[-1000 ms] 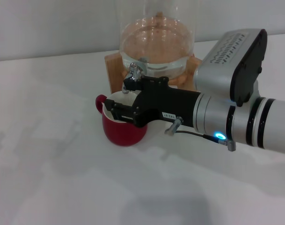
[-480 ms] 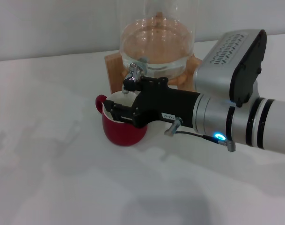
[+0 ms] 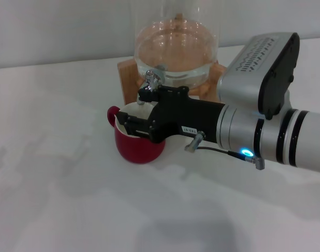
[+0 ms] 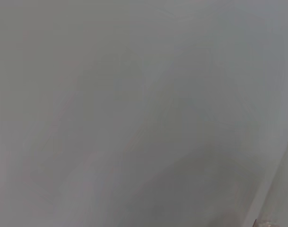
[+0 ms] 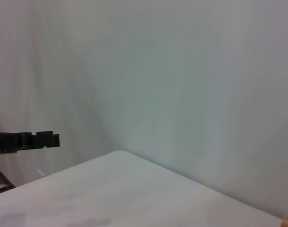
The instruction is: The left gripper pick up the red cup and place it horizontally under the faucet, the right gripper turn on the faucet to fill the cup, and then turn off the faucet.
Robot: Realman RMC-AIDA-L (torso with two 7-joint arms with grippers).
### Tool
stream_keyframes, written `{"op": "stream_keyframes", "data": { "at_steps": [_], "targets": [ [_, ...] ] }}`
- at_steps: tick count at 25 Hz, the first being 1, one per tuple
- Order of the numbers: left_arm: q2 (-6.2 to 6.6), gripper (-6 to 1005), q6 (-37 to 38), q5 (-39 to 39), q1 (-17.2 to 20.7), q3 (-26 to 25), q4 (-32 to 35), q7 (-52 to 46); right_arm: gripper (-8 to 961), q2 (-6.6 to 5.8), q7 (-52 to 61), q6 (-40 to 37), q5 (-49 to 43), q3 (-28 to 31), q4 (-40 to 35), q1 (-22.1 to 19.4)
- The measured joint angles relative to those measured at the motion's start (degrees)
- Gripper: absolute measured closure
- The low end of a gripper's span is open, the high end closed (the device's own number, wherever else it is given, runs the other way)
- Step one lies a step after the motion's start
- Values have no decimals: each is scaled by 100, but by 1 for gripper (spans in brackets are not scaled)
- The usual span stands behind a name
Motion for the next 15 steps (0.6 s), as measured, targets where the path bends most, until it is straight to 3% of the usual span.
{"op": "stream_keyframes", "data": {
  "at_steps": [15],
  "targets": [
    [0, 135, 0, 0, -14, 0, 0, -1, 301, 0, 0, 0, 0, 0, -8, 0]
  ]
}}
